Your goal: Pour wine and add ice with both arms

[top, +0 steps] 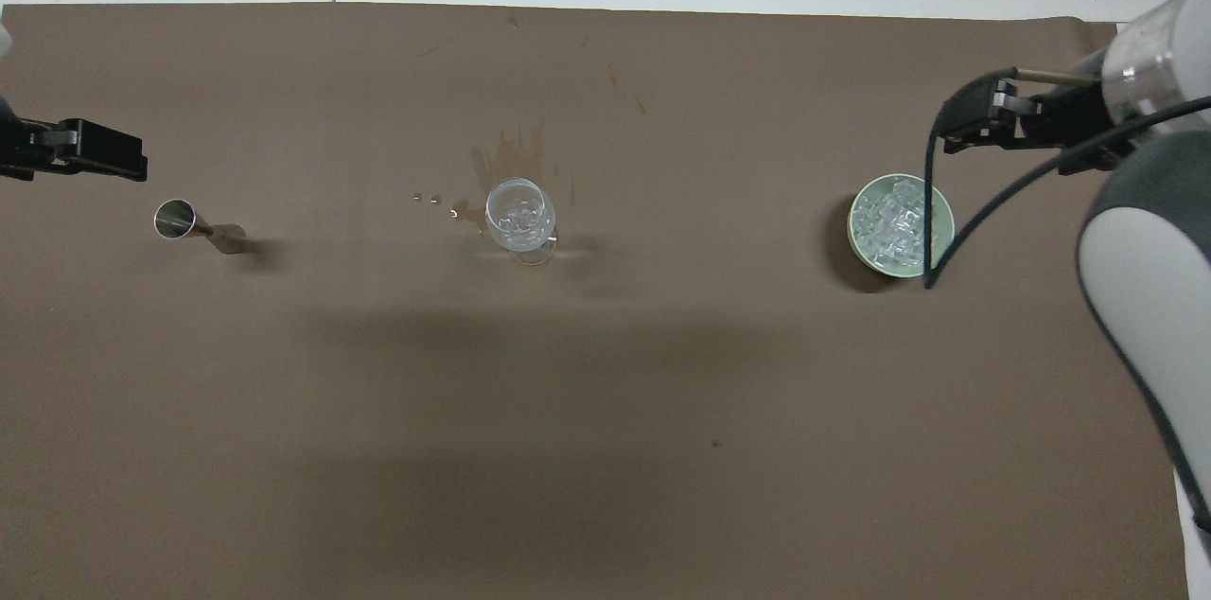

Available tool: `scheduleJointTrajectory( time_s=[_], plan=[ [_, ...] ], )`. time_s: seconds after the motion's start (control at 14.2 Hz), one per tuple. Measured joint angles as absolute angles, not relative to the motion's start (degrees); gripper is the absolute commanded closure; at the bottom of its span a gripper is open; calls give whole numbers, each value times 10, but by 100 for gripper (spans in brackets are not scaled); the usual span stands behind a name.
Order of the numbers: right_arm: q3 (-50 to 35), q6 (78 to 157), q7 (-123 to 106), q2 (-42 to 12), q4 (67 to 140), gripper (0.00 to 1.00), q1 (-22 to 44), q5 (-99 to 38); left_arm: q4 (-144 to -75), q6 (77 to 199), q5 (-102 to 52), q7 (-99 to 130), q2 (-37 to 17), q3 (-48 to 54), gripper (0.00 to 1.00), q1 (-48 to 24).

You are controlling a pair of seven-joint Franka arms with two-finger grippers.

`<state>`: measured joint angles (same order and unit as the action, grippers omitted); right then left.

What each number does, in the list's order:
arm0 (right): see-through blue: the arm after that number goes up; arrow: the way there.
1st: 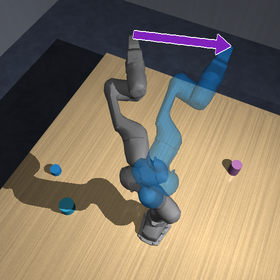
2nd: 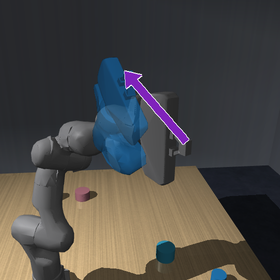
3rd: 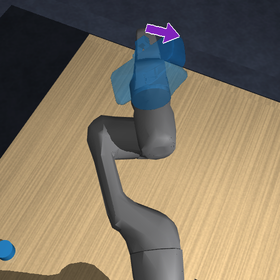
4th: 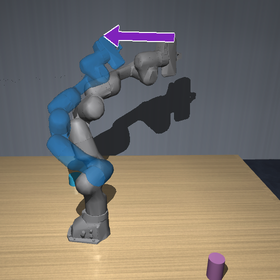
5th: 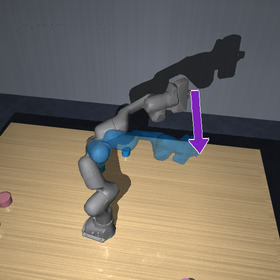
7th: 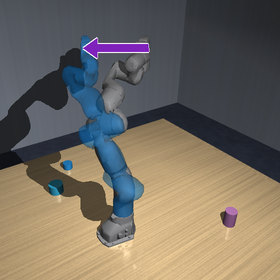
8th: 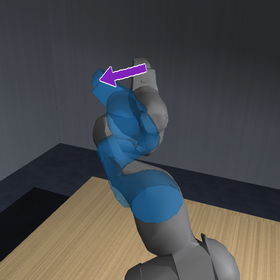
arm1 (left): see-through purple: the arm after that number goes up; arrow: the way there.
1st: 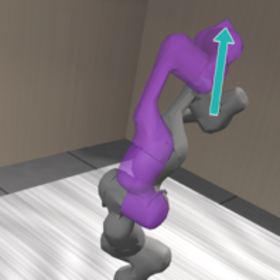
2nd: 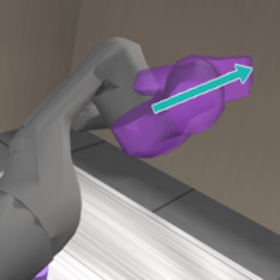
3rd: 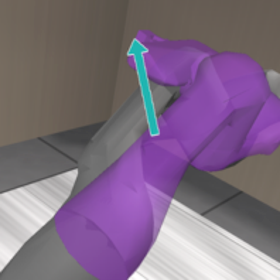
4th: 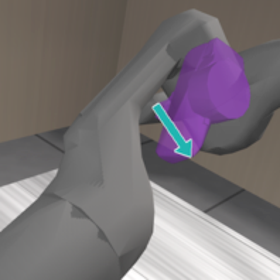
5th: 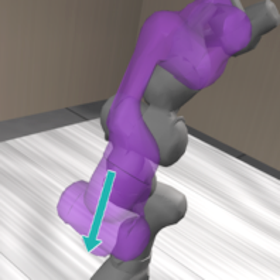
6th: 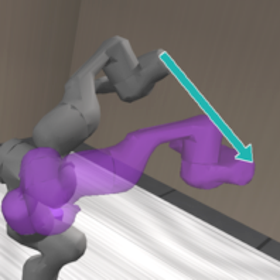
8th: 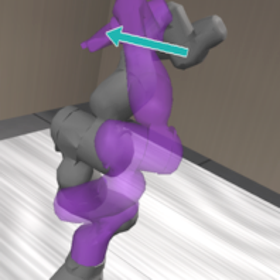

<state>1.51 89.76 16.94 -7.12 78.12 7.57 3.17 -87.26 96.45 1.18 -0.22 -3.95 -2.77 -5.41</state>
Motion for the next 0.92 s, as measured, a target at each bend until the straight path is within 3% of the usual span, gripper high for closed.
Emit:
scheduleJointTrajectory(
  time_s=[0.49,0.92],
  plan=[
    [52,823,86,-23,799,0,48,26,-873,964,12,16,-40,-28,0,-54],
    [56,850,72,39,892,0,41,24,-873,964,12,33,-40,-28,0,-54]
  ],
)
